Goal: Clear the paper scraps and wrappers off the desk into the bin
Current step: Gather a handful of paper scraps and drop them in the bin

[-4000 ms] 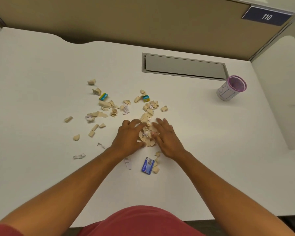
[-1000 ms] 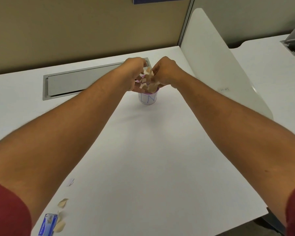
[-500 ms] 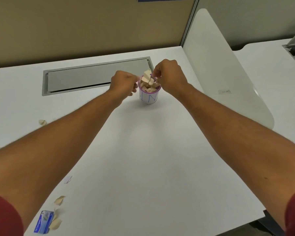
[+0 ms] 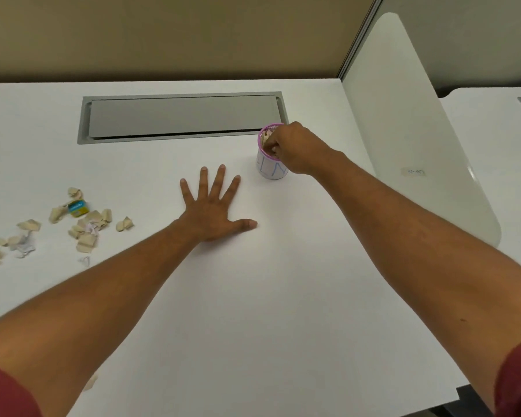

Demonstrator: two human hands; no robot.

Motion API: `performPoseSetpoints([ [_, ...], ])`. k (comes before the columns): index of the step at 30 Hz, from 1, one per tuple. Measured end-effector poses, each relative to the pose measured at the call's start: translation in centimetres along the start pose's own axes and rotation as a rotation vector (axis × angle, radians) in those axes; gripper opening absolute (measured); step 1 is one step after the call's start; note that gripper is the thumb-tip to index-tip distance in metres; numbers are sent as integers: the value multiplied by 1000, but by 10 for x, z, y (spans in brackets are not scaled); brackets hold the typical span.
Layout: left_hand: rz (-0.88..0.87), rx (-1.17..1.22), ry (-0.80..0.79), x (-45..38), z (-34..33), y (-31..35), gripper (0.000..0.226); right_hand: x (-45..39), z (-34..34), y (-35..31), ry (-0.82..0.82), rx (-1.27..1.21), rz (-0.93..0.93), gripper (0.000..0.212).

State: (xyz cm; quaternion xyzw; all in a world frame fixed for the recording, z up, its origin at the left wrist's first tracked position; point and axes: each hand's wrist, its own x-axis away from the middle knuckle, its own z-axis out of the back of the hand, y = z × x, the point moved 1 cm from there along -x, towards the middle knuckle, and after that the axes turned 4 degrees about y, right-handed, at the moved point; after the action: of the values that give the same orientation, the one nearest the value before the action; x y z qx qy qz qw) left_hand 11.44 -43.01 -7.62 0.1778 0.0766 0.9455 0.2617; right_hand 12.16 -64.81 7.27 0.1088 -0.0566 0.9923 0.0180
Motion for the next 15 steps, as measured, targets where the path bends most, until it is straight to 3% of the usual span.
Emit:
performPoseSetpoints([
  [5, -23, -8, 17, -2, -3, -2, 122, -7, 7, 1, -46, -40, 45, 34],
  [11, -31, -7, 43, -3, -5, -3, 122, -6, 45, 17, 218, -250, 5, 34],
  [15, -33, -9, 58, -2, -6, -3, 123, 1, 35, 23, 76, -170, 11, 28],
])
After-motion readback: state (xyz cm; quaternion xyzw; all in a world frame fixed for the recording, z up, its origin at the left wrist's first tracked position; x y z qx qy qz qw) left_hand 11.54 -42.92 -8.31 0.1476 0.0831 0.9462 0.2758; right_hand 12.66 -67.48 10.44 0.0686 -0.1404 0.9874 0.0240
